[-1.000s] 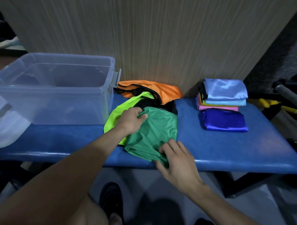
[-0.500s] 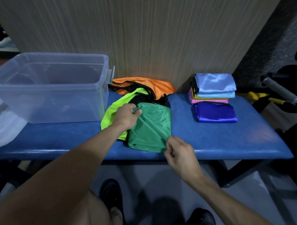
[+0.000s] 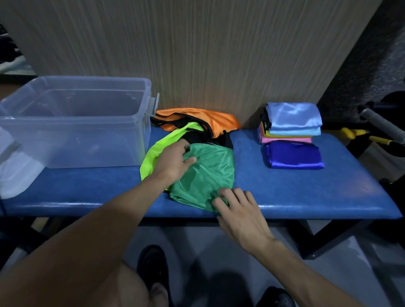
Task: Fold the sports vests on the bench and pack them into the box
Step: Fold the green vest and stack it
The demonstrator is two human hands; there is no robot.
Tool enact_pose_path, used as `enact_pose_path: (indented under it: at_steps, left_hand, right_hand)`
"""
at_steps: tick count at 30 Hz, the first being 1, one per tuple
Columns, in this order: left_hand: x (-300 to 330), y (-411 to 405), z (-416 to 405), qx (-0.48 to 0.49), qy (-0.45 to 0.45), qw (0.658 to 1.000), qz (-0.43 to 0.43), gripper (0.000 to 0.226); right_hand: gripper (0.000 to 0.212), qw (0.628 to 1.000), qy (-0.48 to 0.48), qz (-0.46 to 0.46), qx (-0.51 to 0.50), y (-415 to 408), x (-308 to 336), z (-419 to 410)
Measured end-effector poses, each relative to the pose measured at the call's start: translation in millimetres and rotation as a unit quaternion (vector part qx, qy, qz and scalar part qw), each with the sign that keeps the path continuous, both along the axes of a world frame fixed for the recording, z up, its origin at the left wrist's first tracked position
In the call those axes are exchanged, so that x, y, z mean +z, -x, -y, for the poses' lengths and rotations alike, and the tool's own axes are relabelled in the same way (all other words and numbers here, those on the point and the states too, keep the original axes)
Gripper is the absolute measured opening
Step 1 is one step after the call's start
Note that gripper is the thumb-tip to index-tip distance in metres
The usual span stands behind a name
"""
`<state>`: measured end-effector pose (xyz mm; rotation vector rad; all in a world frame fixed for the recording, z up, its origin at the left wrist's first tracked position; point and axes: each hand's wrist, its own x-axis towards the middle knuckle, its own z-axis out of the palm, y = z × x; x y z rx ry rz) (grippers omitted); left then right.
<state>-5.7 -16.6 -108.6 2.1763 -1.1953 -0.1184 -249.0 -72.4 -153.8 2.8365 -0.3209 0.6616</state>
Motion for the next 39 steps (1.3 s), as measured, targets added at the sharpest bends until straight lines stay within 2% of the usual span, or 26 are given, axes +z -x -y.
enact_pose_path:
  at_steps: [2,4,6,7,9,11,13,17,20,22,26,28,32,34,36,37,39]
  left_hand:
    - [10,3,-8,-0.028,0.001,0.995,0.097,0.039]
    - [23,11,-19,-0.123,0.021,0.980,0.155,0.033]
    - [24,15,-34,-0.270,-0.013,0.955,0.122,0.021]
    - [22,16,-41,-0.324,-0.061,0.938,0.109,0.027]
    - [10,12,-53,-0.357,-0.150,0.916,0.102,0.059]
    - [-3,11,-61,-0.339,-0.145,0.921,0.126,0.074]
    - [-11,17,-64,-0.314,-0.106,0.932,0.149,0.076]
    - [-20,29,-63,-0.244,-0.028,0.958,0.147,0.060]
    - [-26,32,-60,-0.219,0.010,0.961,0.169,0.044]
    - [-30,30,-57,-0.221,0.020,0.961,0.165,0.045]
    - [-22,19,-58,-0.219,0.008,0.972,0.088,0.051]
    - [-16,13,-59,-0.197,0.011,0.980,0.039,0.043]
    - [-11,7,-52,-0.179,0.032,0.983,-0.002,0.021]
    - [-8,6,-46,-0.165,0.024,0.985,-0.044,0.021]
    - [-5,5,-43,-0.146,0.014,0.987,-0.065,0.028]
    - [-4,3,-43,-0.144,0.010,0.987,-0.071,0.031]
    - [-4,0,-45,-0.157,0.005,0.984,-0.088,0.034]
  right_hand:
    - [0.032,1.000,-0.006,0.004,0.003,-1,-4,2]
    - [0.029,1.000,-0.016,0.012,0.013,0,-7,6]
    - [0.028,0.999,-0.036,0.015,0.028,2,-7,11]
    - [0.030,0.998,-0.051,0.015,0.036,3,-6,14]
    - [0.033,0.994,-0.094,0.020,0.053,4,-4,19]
    - [0.031,0.987,-0.144,0.038,0.064,3,0,22]
    - [0.029,0.978,-0.191,0.060,0.052,-1,7,24]
    - [0.029,0.939,-0.324,0.116,0.000,-7,28,30]
    - [0.025,0.910,-0.397,0.123,-0.008,-11,39,41]
    - [0.021,0.892,-0.435,0.122,-0.007,-12,41,47]
    - [0.017,0.835,-0.535,0.132,0.010,-11,40,59]
    - [0.017,0.808,-0.575,0.125,0.021,-11,39,62]
    - [0.016,0.743,-0.655,0.132,0.032,-13,32,68]
    - [0.018,0.727,-0.674,0.127,0.028,-12,30,69]
    - [0.019,0.739,-0.663,0.116,0.031,-11,26,64]
    - [0.018,0.763,-0.636,0.111,0.024,-11,22,59]
    - [0.012,0.840,-0.532,0.111,-0.002,-13,14,53]
